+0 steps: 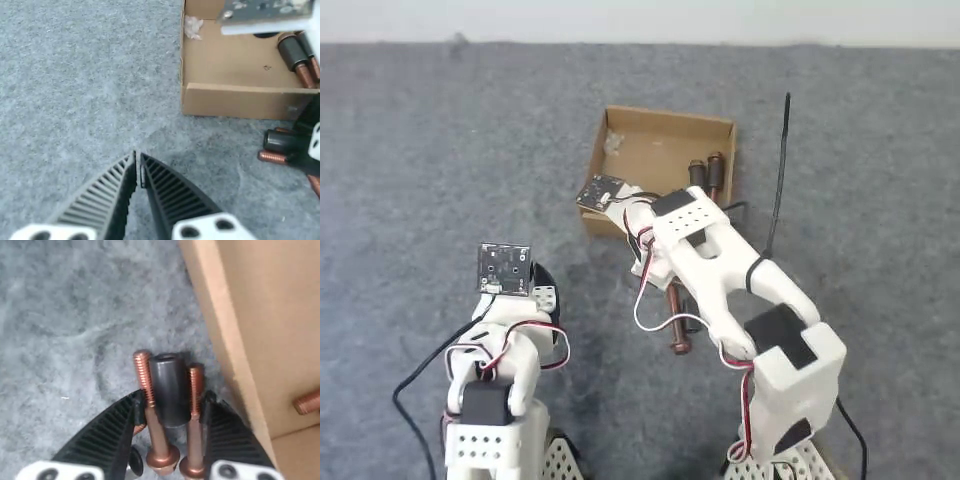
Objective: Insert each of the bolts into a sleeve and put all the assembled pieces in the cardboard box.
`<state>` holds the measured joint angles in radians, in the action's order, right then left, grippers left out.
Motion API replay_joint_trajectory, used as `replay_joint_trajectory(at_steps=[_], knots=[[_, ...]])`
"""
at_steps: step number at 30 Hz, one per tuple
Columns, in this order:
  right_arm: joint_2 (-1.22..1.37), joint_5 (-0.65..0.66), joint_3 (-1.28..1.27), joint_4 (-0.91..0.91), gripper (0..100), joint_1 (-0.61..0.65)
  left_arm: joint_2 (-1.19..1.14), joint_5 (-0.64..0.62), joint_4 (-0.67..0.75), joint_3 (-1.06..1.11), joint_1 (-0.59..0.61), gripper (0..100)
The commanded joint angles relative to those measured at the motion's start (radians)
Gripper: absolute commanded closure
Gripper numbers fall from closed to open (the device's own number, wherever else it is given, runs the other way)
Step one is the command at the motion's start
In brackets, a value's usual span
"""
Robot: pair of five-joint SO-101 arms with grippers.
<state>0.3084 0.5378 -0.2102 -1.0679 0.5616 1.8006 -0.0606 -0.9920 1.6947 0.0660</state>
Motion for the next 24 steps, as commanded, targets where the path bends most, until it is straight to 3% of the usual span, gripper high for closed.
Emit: replay_joint_trajectory(at_steps=[1, 4, 9, 17, 24], knots=[[0.002, 0.021, 0.077, 0.008, 81.2, 0.002, 0.015, 0.009, 0.006, -0.008, -0.002, 99], [0.002, 0.021, 0.077, 0.008, 83.1, 0.002, 0.015, 0.009, 0.02, -0.008, -0.002, 99], [0.002, 0.023, 0.097, 0.016, 99.7, 0.002, 0.015, 0.009, 0.02, -0.008, -0.002, 99], [-0.015, 0.023, 0.098, -0.036, 99.1, 0.004, 0.015, 0.009, 0.02, -0.008, -0.002, 99], [-0.205, 0.014, 0.049, -0.139, 99.1, -0.002, 0.015, 0.009, 0.02, -0.008, -0.002, 99]])
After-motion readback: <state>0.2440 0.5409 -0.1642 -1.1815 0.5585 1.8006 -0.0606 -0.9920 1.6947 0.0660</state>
